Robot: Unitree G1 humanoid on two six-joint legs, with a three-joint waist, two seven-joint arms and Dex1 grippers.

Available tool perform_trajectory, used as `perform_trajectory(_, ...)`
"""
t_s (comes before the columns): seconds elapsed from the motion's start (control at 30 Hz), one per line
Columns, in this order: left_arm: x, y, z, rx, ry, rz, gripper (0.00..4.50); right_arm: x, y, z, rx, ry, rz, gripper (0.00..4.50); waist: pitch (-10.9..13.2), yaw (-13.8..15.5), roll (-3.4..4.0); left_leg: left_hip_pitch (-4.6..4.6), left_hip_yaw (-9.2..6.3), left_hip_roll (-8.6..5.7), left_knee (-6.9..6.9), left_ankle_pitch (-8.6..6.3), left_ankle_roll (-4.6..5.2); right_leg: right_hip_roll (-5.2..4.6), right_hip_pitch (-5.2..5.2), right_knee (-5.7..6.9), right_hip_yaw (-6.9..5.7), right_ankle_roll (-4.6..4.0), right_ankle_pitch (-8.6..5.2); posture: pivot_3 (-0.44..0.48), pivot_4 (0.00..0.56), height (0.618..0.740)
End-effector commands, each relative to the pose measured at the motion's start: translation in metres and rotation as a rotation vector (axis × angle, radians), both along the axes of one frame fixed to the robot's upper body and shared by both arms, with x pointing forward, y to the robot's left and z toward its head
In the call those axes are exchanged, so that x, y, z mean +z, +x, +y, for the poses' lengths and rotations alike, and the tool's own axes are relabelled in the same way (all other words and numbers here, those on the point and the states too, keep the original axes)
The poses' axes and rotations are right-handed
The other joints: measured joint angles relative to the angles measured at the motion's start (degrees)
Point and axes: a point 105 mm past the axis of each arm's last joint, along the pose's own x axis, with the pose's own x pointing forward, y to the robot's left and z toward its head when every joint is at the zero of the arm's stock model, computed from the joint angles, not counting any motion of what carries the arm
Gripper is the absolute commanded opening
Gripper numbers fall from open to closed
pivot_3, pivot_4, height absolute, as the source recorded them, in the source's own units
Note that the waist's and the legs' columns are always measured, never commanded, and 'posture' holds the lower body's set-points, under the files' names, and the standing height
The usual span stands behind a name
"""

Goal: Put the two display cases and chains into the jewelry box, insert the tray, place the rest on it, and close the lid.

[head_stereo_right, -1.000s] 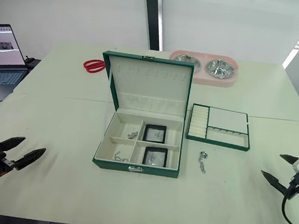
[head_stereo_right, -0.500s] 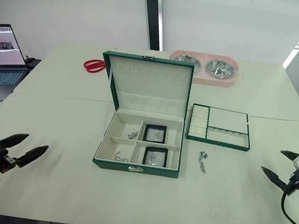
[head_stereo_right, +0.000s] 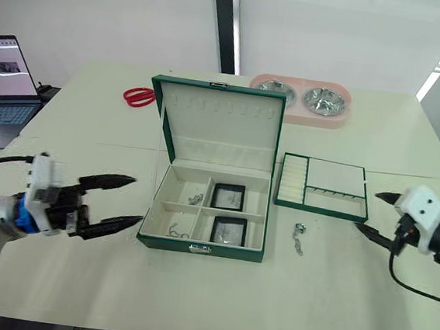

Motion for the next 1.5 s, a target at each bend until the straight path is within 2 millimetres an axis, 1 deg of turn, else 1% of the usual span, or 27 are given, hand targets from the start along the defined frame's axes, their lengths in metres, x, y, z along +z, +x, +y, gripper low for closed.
perform_trajectory(0.03,0.02,-0.007,-0.029,-0.135,-0.042,-0.031,4.5,-0.001,0.004,0.014,0.08,-0.04,0.034,4.11,0.0,0.04,0.0,0.0,-0.01,0.0,0.0,0.0,-0.01,0.01,0.0,0.0,0.0,0.0,0.0,0.0,0.15,0.74)
perform_trajectory(0.07,0.023,-0.007,-0.034,-0.155,-0.046,-0.03,4.5,-0.002,0.006,0.017,0.092,-0.042,0.043,3.86,0.0,0.04,0.0,-0.02,-0.01,0.0,0.01,0.01,-0.02,0.03,-0.01,0.0,0.0,0.0,0.0,0.0,0.15,0.74)
perform_trajectory(0.13,0.03,-0.011,-0.043,-0.218,-0.046,-0.026,4.5,-0.004,0.012,0.022,0.114,-0.06,0.057,3.22,0.0,0.01,0.0,-0.01,0.02,-0.01,0.02,0.09,-0.15,0.03,-0.01,-0.01,0.04,0.0,0.0,0.0,0.15,0.74)
perform_trajectory(0.27,0.037,-0.015,-0.053,-0.291,-0.027,-0.033,4.5,-0.007,0.025,0.03,0.139,-0.094,0.078,3.22,0.0,-0.06,0.0,-0.01,0.0,0.0,0.03,0.12,-0.2,0.04,-0.02,0.0,0.03,0.0,0.0,0.0,0.15,0.74)
perform_trajectory(0.43,0.044,-0.017,-0.061,-0.313,-0.042,-0.042,4.5,-0.016,0.037,0.036,0.15,-0.137,0.087,3.22,0.0,0.01,0.0,-0.03,-0.01,0.0,0.06,0.13,-0.22,0.04,-0.01,-0.01,0.03,0.0,0.0,0.0,0.15,0.74)
perform_trajectory(0.63,0.038,-0.02,-0.061,-0.316,-0.028,-0.033,4.5,-0.029,0.047,0.037,0.143,-0.156,0.088,3.22,0.01,0.02,0.0,-0.03,-0.01,0.0,0.07,0.13,-0.22,0.04,-0.02,-0.01,0.03,0.0,0.0,0.0,0.15,0.74)
perform_trajectory(0.8,0.04,-0.02,-0.062,-0.316,-0.034,-0.038,4.5,-0.036,0.051,0.038,0.127,-0.135,0.098,3.22,0.01,0.02,0.0,-0.03,-0.02,0.0,0.07,0.14,-0.23,0.04,-0.02,0.0,0.03,0.0,0.0,0.0,0.15,0.74)
perform_trajectory(0.87,0.04,-0.021,-0.062,-0.315,-0.034,-0.038,4.5,-0.038,0.052,0.038,0.125,-0.128,0.103,2.85,0.01,0.03,0.0,-0.03,-0.01,0.0,0.07,0.14,-0.23,0.04,-0.02,-0.01,0.03,0.0,0.0,0.0,0.15,0.74)
perform_trajectory(0.93,0.04,-0.02,-0.061,-0.311,-0.034,-0.036,4.5,-0.04,0.052,0.038,0.126,-0.126,0.107,2.38,0.01,0.03,0.0,-0.03,-0.01,0.0,0.07,0.14,-0.23,0.03,-0.02,-0.01,0.03,0.0,0.0,0.0,0.15,0.74)
perform_trajectory(1.13,0.038,-0.018,-0.057,-0.29,-0.033,-0.034,4.5,-0.044,0.049,0.04,0.138,-0.112,0.119,0.84,0.01,0.04,0.0,-0.03,-0.01,0.0,0.07,0.14,-0.23,0.04,-0.02,0.0,0.03,0.0,0.0,0.0,0.15,0.74)
perform_trajectory(1.23,0.039,-0.017,-0.054,-0.278,-0.035,-0.033,4.5,-0.046,0.048,0.039,0.143,-0.111,0.126,0.15,0.01,0.05,0.0,-0.03,-0.02,0.0,0.07,0.14,-0.23,0.04,-0.02,0.0,0.03,0.0,0.0,0.0,0.15,0.74)
perform_trajectory(1.27,0.038,-0.017,-0.053,-0.274,-0.035,-0.032,4.5,-0.047,0.047,0.039,0.144,-0.111,0.129,0.01,0.01,0.05,0.0,-0.03,-0.01,0.0,0.07,0.14,-0.23,0.04,-0.02,-0.01,0.03,0.0,0.0,0.0,0.15,0.74)
perform_trajectory(1.5,0.038,-0.016,-0.051,-0.254,-0.044,-0.036,4.5,-0.045,0.043,0.034,0.146,-0.107,0.136,0.01,0.01,0.05,0.0,-0.03,-0.02,0.0,0.07,0.14,-0.23,0.03,-0.01,-0.01,0.03,0.0,0.0,0.0,0.15,0.74)
